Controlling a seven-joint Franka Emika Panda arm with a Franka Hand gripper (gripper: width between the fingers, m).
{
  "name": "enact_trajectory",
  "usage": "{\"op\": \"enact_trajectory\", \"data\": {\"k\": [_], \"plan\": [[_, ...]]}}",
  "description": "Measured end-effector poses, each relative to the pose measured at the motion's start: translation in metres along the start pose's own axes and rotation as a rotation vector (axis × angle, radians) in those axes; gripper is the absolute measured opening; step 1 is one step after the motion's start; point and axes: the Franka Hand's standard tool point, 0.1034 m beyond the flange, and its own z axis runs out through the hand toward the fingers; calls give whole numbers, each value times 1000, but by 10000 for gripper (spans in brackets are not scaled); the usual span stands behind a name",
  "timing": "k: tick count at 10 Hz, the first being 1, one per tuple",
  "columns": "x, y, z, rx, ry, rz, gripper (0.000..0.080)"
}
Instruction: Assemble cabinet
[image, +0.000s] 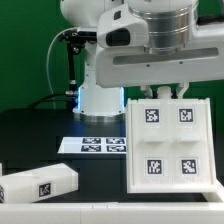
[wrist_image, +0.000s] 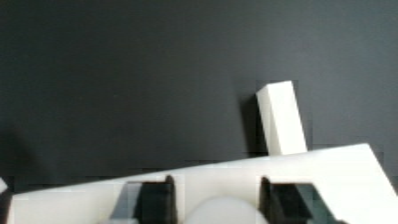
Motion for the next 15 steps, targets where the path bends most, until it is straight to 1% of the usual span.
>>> {"op": "enact_trajectory", "data": {"k": [1, 2, 3, 4, 6, 7, 8, 9, 10, 11, 12, 13, 14, 15], "plan": [[6, 0, -5, 5, 64, 2, 219], [14, -1, -17, 13, 179, 2, 219], [13, -3, -15, 15, 230, 8, 219], [22, -4, -11, 19, 313, 14, 219], [19, -3, -8, 18, 340, 14, 219], [15, -1, -5, 16, 304, 16, 219], [4, 4, -6, 13, 199, 24, 219], [5, 5, -13, 14, 147, 30, 219], [4, 4, -13, 11, 76, 50, 219], [-3, 2, -7, -5, -81, 76, 219], [4, -1, -4, -9, -113, 69, 219], [-1, 2, 0, -14, -179, 71, 219], [-7, 6, 4, -22, -272, 72, 219], [-3, 4, 7, -27, -356, 37, 219]]}}
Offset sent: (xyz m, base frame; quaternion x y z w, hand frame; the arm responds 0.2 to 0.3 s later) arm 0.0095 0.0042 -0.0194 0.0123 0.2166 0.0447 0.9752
